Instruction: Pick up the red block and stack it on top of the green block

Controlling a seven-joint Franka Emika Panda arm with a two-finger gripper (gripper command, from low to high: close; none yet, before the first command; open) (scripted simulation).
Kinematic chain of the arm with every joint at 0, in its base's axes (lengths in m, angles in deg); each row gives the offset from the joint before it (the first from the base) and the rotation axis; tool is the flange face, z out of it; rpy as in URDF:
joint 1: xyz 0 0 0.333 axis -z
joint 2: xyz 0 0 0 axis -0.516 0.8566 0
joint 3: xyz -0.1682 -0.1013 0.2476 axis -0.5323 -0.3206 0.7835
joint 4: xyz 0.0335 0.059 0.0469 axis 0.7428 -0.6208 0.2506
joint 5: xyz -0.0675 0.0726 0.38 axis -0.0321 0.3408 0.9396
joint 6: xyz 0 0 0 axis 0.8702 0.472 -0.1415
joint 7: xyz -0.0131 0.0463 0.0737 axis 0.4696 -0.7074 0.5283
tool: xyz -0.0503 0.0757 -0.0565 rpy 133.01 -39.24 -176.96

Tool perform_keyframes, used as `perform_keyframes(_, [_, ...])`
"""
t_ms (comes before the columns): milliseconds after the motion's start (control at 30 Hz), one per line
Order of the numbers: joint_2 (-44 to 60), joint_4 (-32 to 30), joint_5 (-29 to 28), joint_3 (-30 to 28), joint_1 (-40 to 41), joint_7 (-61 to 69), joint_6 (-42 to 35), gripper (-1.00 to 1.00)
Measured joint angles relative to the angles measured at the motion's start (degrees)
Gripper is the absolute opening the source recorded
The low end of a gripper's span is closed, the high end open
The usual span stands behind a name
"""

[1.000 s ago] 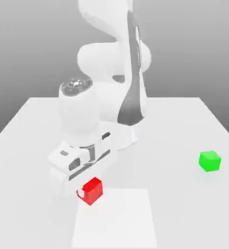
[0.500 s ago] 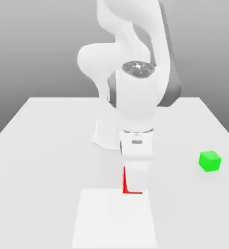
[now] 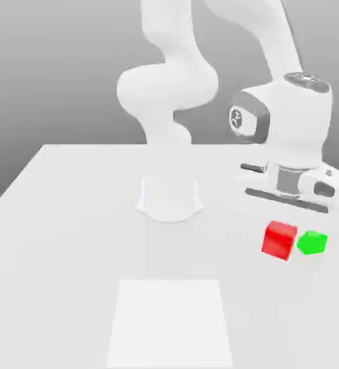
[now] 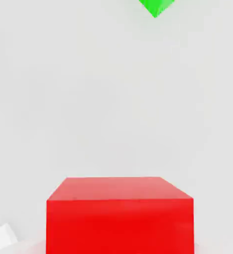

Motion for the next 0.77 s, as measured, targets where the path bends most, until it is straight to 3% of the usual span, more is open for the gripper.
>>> perform_keyframes(433, [-2.11,-0.54,3.04,7.74,-15.86,32.16,-1.50,-1.00])
perform_keyframes(667, [9.19,-0.06,-2.77,7.28,-16.08,29.62,9.13,-1.00])
perform_keyframes(700, [10.57,-0.03,-4.10,6.65,-16.37,28.67,10.43,1.00])
perform_keyframes(767, [10.57,-0.03,-4.10,6.65,-16.36,28.67,10.43,1.00])
